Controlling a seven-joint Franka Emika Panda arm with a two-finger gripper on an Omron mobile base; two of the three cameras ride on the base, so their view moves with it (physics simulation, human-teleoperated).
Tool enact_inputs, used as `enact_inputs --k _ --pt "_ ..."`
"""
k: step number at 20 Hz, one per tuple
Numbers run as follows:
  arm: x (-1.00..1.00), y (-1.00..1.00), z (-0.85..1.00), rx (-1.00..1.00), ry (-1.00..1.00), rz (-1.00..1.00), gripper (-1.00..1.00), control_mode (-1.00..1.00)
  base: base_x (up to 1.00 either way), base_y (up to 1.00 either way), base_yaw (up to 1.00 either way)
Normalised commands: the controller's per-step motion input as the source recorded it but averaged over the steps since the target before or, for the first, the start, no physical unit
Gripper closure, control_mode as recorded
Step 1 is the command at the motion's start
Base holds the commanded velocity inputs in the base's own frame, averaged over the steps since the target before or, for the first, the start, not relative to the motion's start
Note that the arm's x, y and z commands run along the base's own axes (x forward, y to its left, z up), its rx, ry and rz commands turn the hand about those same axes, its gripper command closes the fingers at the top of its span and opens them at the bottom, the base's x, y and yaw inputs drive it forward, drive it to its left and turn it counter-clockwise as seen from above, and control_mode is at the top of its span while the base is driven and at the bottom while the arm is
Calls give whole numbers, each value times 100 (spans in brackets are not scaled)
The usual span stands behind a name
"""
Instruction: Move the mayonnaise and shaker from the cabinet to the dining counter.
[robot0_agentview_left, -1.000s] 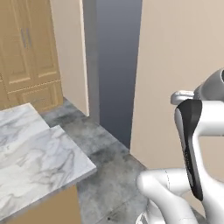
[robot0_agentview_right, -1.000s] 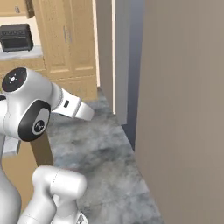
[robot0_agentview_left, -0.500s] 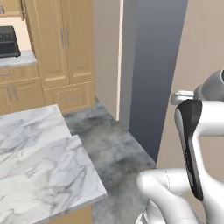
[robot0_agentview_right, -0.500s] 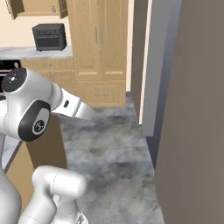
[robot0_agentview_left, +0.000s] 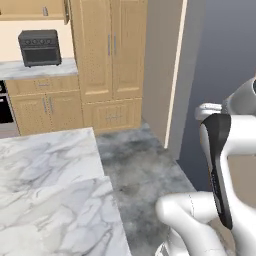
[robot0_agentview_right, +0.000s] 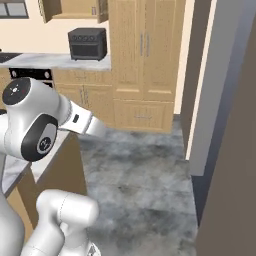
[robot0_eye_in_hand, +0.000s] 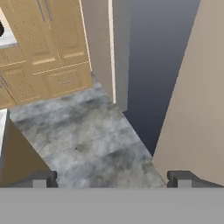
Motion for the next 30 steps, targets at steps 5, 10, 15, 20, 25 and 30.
enact_inputs --k 5,10,15,20,25,30 --pt "0 0 0 0 0 0 -100 100 75 -19 35" --pt "0 0 0 0 0 0 -100 100 75 -19 36" --pt "0 0 0 0 0 0 -100 100 79 -33 16" --pt "0 0 0 0 0 0 -100 100 81 -37 8" --pt "0 0 0 0 0 0 -100 100 81 -36 11" --pt "0 0 0 0 0 0 -100 100 79 -33 15"
